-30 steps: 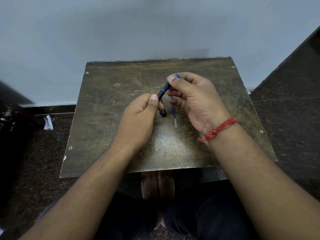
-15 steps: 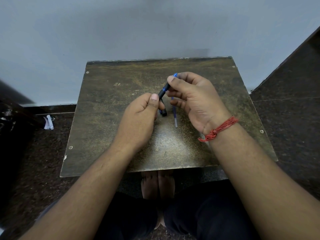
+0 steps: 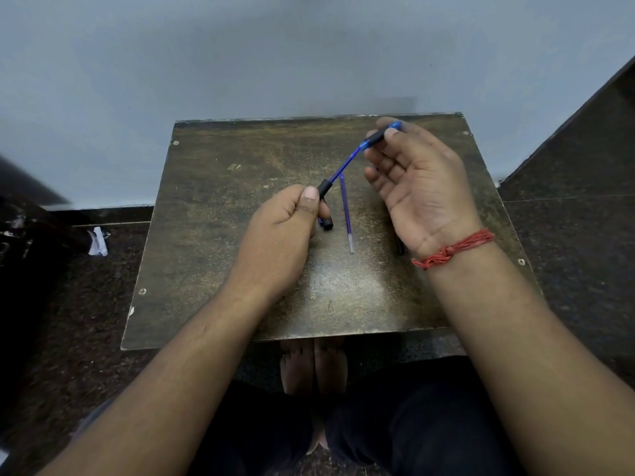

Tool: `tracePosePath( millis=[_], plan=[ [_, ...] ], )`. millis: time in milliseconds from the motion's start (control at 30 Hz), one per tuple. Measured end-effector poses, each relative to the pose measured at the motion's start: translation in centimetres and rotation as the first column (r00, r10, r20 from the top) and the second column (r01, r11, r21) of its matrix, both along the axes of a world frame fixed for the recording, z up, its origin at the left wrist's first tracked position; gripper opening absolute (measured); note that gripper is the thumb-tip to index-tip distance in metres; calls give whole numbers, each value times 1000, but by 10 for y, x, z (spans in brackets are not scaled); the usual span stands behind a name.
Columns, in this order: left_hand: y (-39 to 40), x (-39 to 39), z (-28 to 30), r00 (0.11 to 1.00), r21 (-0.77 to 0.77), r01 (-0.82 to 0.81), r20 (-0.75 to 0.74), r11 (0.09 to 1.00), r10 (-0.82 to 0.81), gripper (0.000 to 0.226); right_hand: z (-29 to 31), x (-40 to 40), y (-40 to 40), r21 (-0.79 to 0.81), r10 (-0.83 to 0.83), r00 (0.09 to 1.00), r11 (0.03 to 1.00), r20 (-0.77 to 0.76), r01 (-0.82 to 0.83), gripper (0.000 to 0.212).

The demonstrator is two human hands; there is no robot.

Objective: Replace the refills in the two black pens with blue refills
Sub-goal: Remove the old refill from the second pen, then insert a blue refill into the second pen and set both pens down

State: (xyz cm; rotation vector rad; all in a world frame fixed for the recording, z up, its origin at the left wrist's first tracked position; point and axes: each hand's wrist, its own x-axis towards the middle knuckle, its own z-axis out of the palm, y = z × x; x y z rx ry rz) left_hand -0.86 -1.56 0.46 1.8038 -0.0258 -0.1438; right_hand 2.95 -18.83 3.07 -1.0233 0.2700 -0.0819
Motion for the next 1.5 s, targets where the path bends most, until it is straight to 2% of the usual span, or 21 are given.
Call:
tracePosePath(
  millis=[100,167,233,267,333,400,500,567,733,900,1000,1067,1133,1200,1300,1400,1500],
  plan=[
    [0,0,0,1000,-8,-1,3,1000,1,38,-1,3,-4,60,-99,995,993,16,98,14],
    [0,0,0,1000,-22,-14,9,1000,14,37,-2,4,-5,26,-146,989,989,28,145,10],
    [2,0,1,999,-42,-43,32,998,44,36,-4,3,-3,-149,-148,987,977,59,155,5],
    [2,0,2,996,-57,-66,52,996,69,36,-5,2,-1,-301,-121,990,943,76,138,4],
    [4,1,3,986,-85,-130,97,988,138,36,-8,-2,8,-634,4,998,772,69,41,5],
    [5,3,5,970,-132,-201,113,971,216,36,-10,-7,19,-845,135,991,533,20,-55,9],
    [7,6,6,947,-197,-281,100,939,304,35,-9,-16,39,-969,264,964,230,-24,-87,16],
    [8,8,7,936,-216,-318,82,923,341,35,-9,-21,51,-998,291,956,44,-19,-33,20],
    [8,9,8,933,-238,-334,54,912,356,36,-13,-31,71,-970,304,948,-187,91,153,20],
    [7,9,10,933,-246,-336,45,909,357,35,-17,-31,80,-944,292,954,-288,72,160,12],
    [9,9,9,934,-244,-335,39,910,355,36,-14,-29,77,-944,292,949,-261,122,201,14],
    [11,9,9,936,-242,-333,31,911,350,36,-8,-25,69,-969,253,954,-145,158,199,16],
    [12,9,8,940,-231,-327,24,916,341,37,-3,-19,57,-990,181,977,104,108,90,12],
    [12,9,7,949,-197,-304,24,932,315,38,-2,-16,45,-930,117,992,368,48,2,10],
    [9,7,5,968,-125,-244,34,962,249,38,-1,-16,35,-805,80,997,592,-1,-49,9],
    [5,5,5,976,-83,-209,46,974,213,37,2,-16,33,-669,137,989,731,-55,-138,12],
    [2,4,3,981,-71,-182,50,981,186,36,3,-20,36,-609,246,966,754,-84,-245,16]
  ],
)
